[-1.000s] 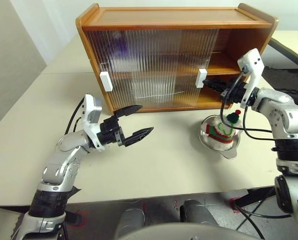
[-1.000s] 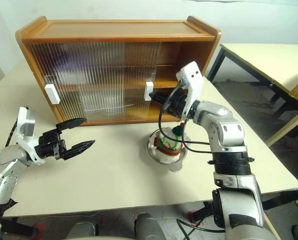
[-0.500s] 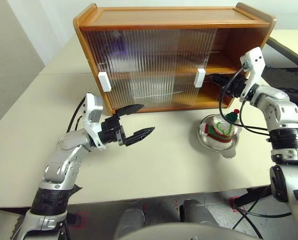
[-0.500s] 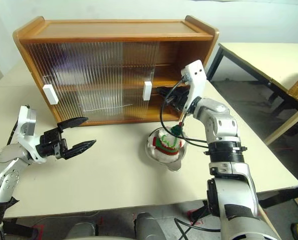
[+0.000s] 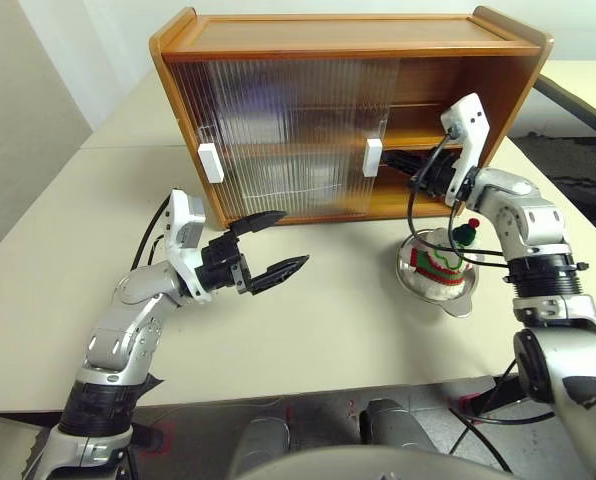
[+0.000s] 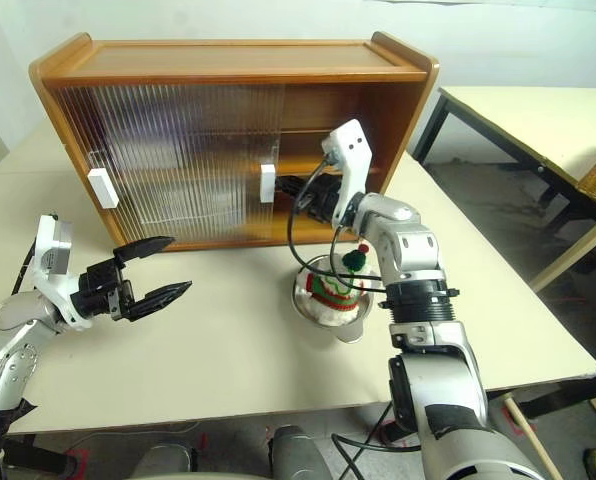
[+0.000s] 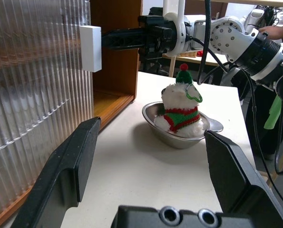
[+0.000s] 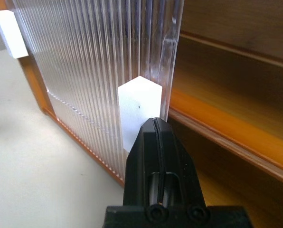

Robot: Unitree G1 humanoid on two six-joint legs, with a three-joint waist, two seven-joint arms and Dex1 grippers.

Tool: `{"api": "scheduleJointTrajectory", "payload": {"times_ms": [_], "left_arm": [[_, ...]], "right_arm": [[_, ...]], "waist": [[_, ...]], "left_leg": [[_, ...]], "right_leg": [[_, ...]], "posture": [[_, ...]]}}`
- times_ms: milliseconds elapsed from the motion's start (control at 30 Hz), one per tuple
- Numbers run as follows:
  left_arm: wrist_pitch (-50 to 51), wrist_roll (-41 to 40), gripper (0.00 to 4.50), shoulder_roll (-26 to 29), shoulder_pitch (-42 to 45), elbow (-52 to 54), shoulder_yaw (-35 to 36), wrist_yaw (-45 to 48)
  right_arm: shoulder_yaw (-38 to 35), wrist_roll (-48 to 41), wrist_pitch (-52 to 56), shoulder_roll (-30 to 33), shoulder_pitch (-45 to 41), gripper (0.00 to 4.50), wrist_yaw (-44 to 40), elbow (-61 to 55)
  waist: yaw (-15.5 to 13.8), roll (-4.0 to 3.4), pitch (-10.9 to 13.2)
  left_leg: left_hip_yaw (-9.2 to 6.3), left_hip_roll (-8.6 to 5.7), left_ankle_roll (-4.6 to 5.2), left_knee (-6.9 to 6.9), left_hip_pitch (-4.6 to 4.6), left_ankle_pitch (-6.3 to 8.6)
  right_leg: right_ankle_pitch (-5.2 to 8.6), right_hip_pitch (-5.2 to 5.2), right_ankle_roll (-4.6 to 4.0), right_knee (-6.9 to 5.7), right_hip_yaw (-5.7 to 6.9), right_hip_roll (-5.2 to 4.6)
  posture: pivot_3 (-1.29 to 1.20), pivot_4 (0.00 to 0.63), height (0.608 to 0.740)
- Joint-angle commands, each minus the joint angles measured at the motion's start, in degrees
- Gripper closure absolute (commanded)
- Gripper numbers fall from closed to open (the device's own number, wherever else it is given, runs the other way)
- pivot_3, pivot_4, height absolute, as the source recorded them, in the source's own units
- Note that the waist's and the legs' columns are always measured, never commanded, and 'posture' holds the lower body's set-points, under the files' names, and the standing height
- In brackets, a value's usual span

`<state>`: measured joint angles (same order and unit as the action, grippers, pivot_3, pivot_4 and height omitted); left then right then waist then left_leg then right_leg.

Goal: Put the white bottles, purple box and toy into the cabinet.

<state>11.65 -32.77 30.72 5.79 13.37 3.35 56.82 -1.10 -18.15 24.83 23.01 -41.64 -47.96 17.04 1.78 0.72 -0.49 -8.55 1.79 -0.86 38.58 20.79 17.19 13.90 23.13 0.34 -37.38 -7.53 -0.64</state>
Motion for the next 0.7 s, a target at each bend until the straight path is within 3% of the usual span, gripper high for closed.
{"api": "scheduleJointTrajectory", "payload": {"times_ms": [33,333,700], "left_arm": [[-0.3,0.9,0.00,0.3,-0.4,0.6,-0.3,-0.1],[-0.2,1.0,0.00,0.1,-0.4,0.7,-0.5,-0.5],[-0.6,1.4,0.00,-0.7,2.7,-2.9,-2.2,1.5]], "right_arm": [[1.1,-0.3,1.4,-0.9,-0.6,4.48,0.3,-2.1],[0.8,0.1,1.5,-1.5,-0.9,4.48,0.7,-1.8],[-6.2,-0.6,-1.5,10.6,1.1,4.48,0.1,-0.9]], "waist": [[0.0,0.00,0.0],[-0.1,0.00,0.0],[-0.1,-0.01,0.0]], "left_leg": [[0.00,0.00,0.00,0.00,-0.05,0.00],[0.00,0.01,0.00,0.00,-0.03,0.00],[0.00,0.01,-0.03,0.13,0.08,0.01]], "right_leg": [[-0.01,0.01,-0.01,0.00,0.00,0.00],[-0.01,0.03,-0.03,0.01,0.00,0.00],[-0.04,0.06,-0.10,0.03,-0.03,0.00]], "posture": [[-0.06,0.000,0.740],[-0.06,0.000,0.740],[-0.15,0.000,0.740]]}}
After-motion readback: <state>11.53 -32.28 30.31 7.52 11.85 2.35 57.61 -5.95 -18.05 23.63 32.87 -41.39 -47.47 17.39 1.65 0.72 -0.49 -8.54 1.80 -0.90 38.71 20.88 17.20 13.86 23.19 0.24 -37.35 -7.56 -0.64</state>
